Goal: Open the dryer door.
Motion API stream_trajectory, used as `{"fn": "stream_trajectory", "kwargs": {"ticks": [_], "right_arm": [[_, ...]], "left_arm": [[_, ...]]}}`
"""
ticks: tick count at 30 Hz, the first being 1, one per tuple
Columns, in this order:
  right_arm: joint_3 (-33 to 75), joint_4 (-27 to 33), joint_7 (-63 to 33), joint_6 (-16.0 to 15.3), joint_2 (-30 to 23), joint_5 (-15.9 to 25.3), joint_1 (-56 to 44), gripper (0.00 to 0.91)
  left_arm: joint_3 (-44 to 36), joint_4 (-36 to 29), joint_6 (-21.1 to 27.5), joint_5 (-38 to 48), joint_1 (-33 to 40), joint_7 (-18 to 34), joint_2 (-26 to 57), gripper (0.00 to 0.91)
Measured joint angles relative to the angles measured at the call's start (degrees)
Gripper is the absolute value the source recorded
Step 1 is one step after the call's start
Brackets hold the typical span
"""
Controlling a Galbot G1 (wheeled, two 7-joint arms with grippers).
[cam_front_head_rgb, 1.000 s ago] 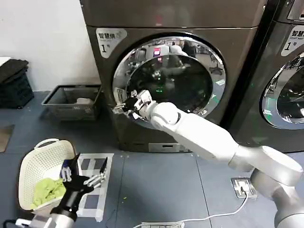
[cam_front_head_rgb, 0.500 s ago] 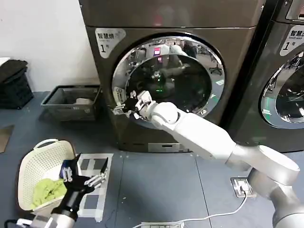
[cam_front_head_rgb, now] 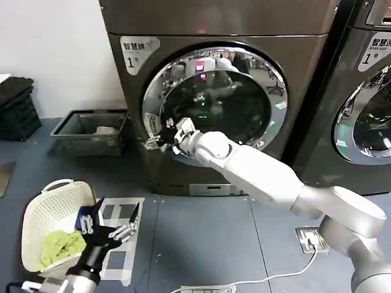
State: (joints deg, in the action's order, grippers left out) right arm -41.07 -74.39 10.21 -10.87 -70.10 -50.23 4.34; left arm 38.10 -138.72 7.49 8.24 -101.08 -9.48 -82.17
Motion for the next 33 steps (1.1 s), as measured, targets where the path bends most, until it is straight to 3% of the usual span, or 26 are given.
{"fn": "stream_trajectory", "kwargs": {"ticks": [18,33], "right_arm": [[-2.53,-5.74,10.16,1.96,5.71,0.08,0.89,0.907],[-3.84,-11.79,19.46,6.18,11.24,1.11,0.55,0.907]], "left_arm": [[0.07,0.0,0.08,0.45,0.14,-0.58,0.15,0.907],[1.22,-0.2,0.92,3.1,0.62,-1.05,1.01,0.907]]}}
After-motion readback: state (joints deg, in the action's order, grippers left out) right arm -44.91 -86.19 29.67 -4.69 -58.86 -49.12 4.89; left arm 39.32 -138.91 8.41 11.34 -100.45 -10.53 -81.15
